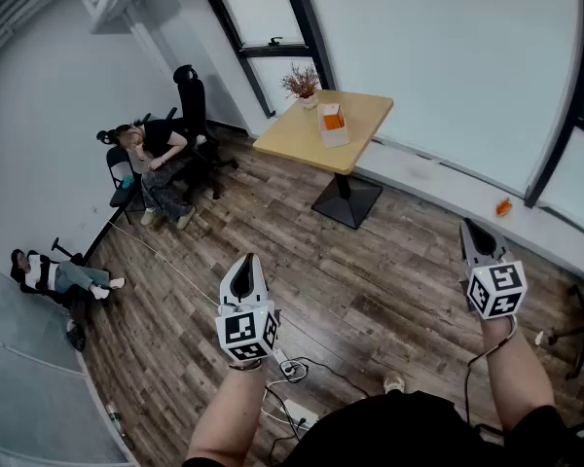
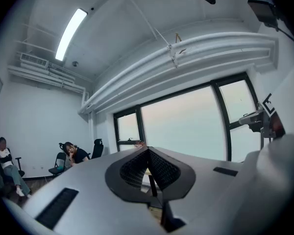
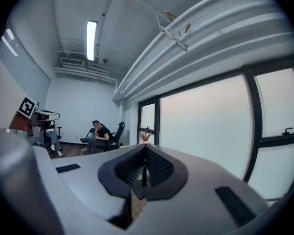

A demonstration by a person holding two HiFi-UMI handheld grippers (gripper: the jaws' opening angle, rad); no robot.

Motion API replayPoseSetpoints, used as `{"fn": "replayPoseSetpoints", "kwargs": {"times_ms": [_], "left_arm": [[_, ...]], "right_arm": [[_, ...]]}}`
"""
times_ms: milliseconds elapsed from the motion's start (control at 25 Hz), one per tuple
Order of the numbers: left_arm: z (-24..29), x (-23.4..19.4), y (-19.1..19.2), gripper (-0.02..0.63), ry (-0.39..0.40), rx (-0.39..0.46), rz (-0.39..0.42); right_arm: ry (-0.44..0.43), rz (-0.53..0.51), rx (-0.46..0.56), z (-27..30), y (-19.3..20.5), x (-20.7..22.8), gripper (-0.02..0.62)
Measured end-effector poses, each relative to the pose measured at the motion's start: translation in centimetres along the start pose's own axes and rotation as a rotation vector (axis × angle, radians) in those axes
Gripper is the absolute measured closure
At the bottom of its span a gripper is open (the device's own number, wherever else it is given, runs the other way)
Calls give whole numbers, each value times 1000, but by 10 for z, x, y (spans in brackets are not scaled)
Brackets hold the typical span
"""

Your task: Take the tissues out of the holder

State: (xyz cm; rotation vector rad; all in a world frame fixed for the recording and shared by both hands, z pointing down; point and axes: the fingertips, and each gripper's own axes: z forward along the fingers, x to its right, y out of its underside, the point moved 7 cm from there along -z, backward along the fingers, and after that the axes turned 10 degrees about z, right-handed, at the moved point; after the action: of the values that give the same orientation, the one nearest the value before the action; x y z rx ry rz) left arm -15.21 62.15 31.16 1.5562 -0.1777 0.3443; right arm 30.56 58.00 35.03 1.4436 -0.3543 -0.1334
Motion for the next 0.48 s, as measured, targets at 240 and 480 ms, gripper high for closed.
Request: {"fn": "replayPoseSetpoints", "kwargs": {"times_ms": [240, 480], "left_arm": [[7, 18, -2, 601, -3, -6, -2], [2, 35, 9, 601, -30, -44, 15]], "right_arm": [[-19, -12, 4, 8, 4, 16, 591], [-86, -3, -11, 13, 20, 30, 591]]}}
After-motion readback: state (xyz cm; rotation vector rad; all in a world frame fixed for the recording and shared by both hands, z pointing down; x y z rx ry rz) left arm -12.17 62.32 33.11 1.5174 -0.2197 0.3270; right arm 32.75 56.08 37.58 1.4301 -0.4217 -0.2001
